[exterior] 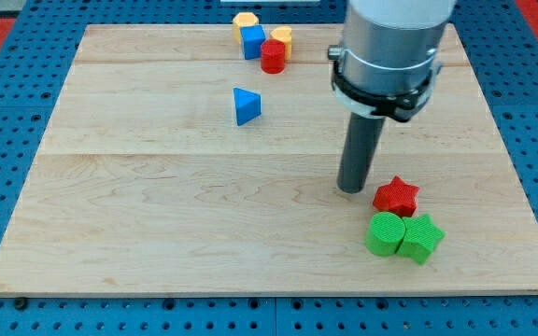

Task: Push the triangle above the red star

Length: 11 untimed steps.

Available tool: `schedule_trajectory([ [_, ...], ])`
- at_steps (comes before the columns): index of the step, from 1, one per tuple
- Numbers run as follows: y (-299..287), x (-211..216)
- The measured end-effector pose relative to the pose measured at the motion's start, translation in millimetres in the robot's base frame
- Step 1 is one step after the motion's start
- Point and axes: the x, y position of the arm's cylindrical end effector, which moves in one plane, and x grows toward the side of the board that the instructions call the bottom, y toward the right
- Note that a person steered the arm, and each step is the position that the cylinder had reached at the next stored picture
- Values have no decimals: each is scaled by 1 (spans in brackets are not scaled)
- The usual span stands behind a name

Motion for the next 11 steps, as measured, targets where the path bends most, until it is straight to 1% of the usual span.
schedule_trajectory([
  [1, -78, -1],
  [2, -156, -20],
  [3, -189, -72],
  [4, -205, -119],
  [5, -173, -136],
  [6, -102, -135],
  [7, -41, -118],
  [8, -32, -81],
  [9, -13, -68],
  [10, -15, -72],
  [11, -15, -100],
])
